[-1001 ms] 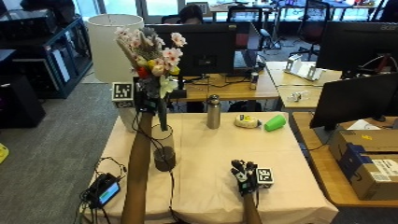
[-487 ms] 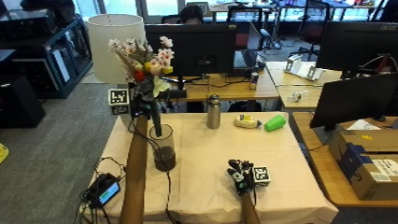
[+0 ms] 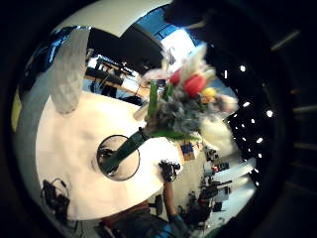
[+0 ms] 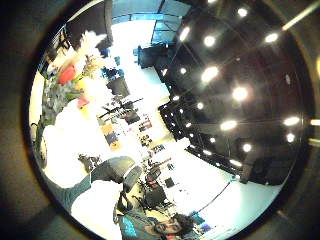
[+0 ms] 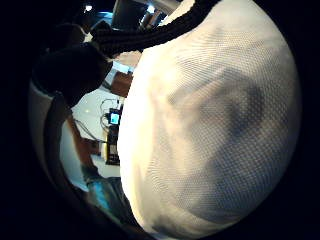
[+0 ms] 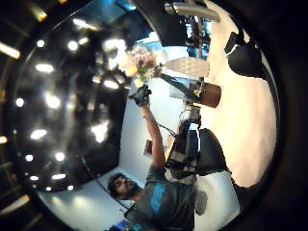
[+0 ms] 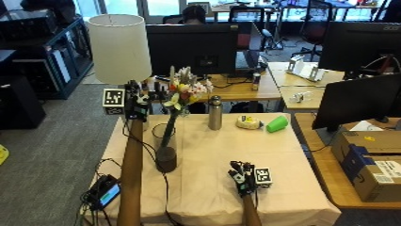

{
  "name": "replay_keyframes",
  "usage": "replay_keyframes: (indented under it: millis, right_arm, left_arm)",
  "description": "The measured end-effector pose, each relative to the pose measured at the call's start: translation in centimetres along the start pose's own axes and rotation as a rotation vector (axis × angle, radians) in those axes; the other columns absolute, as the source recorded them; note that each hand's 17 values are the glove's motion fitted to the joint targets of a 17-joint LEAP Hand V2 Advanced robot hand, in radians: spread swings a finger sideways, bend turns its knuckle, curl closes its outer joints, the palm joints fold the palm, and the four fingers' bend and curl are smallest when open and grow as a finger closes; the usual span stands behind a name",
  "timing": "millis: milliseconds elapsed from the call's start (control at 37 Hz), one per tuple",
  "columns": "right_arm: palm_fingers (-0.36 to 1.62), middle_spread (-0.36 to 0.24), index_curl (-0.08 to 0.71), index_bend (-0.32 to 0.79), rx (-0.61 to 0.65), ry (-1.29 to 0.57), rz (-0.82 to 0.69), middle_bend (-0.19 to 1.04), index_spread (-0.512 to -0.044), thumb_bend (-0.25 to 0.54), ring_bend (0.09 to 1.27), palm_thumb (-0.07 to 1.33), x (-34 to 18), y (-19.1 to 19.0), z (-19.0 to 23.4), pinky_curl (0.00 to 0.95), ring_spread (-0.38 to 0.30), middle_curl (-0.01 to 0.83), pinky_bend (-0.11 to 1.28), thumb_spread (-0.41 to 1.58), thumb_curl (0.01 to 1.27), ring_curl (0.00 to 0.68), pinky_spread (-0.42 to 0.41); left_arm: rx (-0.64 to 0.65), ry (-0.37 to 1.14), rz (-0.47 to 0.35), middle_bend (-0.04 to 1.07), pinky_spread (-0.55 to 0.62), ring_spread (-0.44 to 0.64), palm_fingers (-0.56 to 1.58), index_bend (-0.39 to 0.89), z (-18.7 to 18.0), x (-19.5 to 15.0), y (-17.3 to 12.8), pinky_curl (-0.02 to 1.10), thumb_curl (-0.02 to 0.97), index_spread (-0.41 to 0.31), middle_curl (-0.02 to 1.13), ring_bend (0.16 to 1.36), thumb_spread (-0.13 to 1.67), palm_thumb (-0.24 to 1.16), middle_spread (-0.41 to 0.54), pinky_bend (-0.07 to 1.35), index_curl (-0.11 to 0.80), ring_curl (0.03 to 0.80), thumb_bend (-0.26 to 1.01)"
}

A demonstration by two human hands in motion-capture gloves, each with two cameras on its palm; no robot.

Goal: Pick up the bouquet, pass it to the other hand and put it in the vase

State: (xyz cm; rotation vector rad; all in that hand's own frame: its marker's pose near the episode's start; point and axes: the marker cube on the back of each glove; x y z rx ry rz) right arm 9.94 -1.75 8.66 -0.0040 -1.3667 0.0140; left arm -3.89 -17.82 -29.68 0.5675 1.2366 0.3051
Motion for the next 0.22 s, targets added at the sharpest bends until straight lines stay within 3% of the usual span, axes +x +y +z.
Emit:
replay_keyframes:
  millis: [81,216]
  right_arm:
    - [0.88,-0.150,0.361,0.14,-0.003,0.001,-0.014,0.24,-0.300,-0.026,0.20,0.84,0.0,-0.1,0.3,0.331,-0.047,0.435,0.26,0.93,0.55,0.362,0.269]
    - [0.88,-0.149,0.360,0.15,-0.005,-0.004,-0.052,0.24,-0.300,-0.025,0.19,0.84,-0.3,-0.1,0.7,0.330,-0.041,0.435,0.24,0.93,0.55,0.363,0.271]
  left_arm:
    - [0.032,0.029,-0.119,0.17,0.37,0.38,-0.17,0.01,-0.7,1.3,1.1,0.41,0.481,0.222,0.34,0.71,0.66,0.42,0.375,0.87,0.108,0.348,-0.08]
    - [0.049,0.033,-0.122,0.19,0.43,0.44,-0.15,0.04,-1.6,1.3,1.5,0.39,0.441,0.219,0.33,0.70,0.68,0.36,0.396,0.85,0.085,0.333,-0.07]
